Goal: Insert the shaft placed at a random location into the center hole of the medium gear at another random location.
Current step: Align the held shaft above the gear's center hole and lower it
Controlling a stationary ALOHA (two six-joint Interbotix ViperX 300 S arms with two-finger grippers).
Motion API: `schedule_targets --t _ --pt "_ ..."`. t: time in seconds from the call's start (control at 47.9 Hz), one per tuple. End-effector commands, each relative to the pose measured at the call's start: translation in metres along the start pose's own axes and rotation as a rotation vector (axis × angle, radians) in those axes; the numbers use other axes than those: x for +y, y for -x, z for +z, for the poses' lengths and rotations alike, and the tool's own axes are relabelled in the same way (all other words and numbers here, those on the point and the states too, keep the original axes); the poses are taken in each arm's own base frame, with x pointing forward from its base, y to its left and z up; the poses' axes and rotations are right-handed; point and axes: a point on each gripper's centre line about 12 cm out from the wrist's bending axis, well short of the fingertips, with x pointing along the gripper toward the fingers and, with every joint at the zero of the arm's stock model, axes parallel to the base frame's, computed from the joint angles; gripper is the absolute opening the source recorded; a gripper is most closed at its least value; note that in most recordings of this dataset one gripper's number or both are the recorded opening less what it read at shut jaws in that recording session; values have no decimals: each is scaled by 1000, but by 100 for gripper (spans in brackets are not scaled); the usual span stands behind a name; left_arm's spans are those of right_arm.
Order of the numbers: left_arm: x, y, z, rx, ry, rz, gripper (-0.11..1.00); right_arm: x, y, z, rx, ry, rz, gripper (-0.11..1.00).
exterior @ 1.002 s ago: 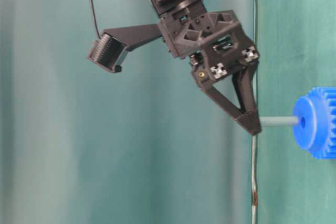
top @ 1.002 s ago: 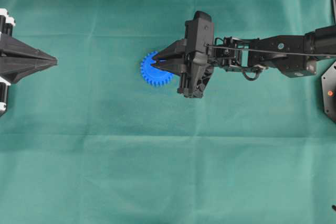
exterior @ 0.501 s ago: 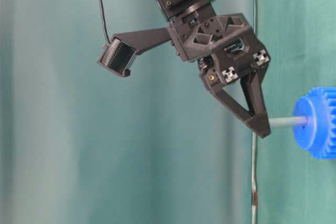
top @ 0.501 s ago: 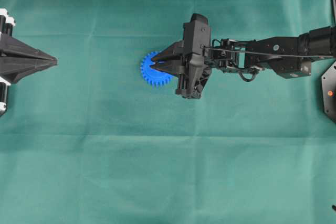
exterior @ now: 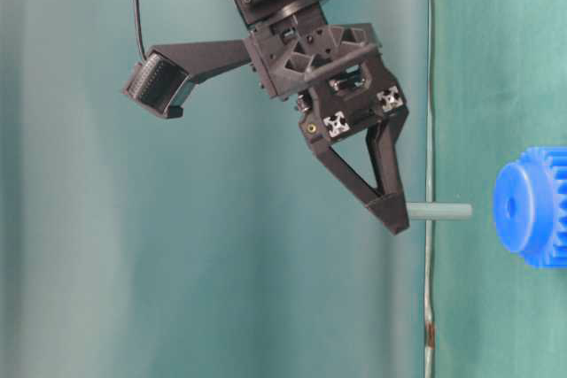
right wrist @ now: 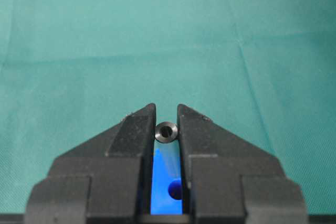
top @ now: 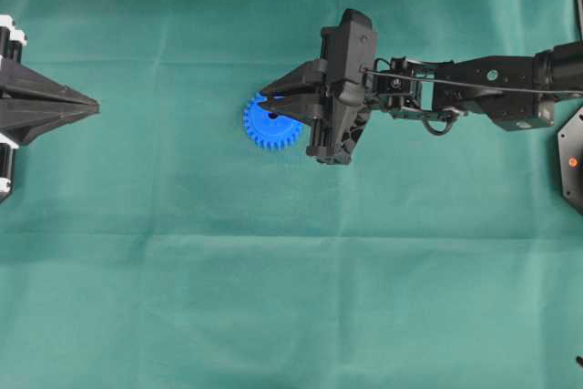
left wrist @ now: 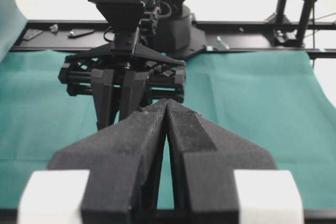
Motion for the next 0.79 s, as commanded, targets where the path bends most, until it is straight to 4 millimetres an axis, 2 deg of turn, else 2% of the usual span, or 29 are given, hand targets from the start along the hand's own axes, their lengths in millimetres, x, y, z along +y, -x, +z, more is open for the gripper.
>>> schedule_targets --t 0.0,0.439,0.773 --pt "0 -2 7 -17 -1 -2 0 0 2 16 -49 -9 -1 13" --pt "0 -2 7 -15 -1 -2 0 -2 -16 -7 12 -17 -5 13" --pt "0 -2 7 -14 -1 -2 0 -2 -21 -16 23 -21 -7 13"
